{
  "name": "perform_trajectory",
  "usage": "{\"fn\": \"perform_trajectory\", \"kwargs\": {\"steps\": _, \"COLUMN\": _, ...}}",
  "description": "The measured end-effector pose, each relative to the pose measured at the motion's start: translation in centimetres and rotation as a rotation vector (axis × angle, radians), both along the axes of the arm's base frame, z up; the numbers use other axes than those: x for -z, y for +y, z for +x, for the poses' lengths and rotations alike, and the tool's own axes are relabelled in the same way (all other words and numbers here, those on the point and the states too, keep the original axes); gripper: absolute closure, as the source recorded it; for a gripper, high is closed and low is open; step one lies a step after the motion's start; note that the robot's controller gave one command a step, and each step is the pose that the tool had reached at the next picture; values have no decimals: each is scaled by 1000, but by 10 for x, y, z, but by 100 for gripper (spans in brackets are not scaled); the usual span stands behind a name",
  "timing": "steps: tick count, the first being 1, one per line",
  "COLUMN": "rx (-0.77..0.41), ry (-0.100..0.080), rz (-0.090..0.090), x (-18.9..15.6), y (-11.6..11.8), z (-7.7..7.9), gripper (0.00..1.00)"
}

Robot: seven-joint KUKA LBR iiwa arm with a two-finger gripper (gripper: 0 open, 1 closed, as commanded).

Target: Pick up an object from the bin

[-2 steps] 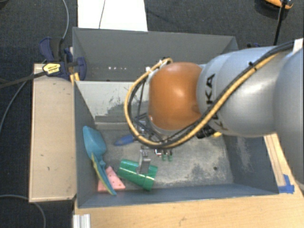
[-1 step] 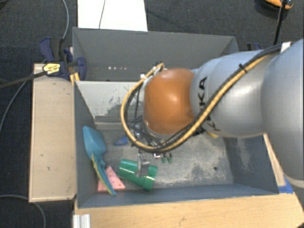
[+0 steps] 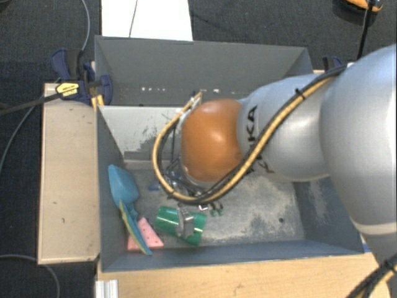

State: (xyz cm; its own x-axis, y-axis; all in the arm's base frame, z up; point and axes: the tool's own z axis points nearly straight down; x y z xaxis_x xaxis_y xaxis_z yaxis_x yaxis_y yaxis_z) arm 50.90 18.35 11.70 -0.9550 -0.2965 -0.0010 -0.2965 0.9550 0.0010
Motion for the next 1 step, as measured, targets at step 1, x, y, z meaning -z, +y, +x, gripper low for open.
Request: {"fn": "perform_trajectory", "kwargs": {"steps": 1, "rx": -229, "ry": -8, "rz": 7, "x": 17, "y": -23, "z": 4, "gripper": 100}}
